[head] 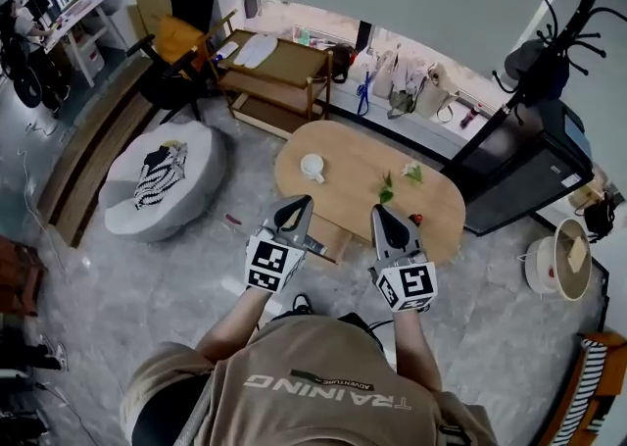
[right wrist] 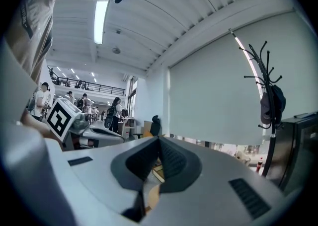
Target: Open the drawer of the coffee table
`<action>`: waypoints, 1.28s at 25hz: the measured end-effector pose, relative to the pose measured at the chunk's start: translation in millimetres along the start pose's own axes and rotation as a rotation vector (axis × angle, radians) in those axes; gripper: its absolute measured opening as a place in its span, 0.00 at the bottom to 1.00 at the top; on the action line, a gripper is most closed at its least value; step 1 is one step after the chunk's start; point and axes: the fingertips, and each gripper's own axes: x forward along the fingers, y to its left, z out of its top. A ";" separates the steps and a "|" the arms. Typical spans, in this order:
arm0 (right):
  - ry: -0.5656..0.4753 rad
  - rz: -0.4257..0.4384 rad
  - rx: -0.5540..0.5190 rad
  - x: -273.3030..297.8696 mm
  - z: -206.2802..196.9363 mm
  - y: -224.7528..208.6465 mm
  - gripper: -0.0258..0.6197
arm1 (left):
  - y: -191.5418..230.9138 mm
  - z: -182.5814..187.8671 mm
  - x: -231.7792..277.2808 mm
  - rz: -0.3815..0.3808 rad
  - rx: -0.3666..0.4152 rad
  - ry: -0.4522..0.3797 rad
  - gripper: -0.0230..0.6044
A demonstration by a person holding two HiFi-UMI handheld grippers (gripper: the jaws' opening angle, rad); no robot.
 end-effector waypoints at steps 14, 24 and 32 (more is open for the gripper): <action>-0.032 0.095 -0.076 27.2 35.3 -21.2 0.05 | 0.6 48.1 9.4 0.061 0.064 -0.046 0.05; -0.049 0.070 -0.107 31.3 56.9 -38.0 0.05 | 5.4 77.5 12.4 0.114 0.120 -0.118 0.05; -0.074 0.021 -0.072 25.1 70.3 -53.8 0.05 | 22.6 102.7 11.7 0.142 0.067 -0.174 0.05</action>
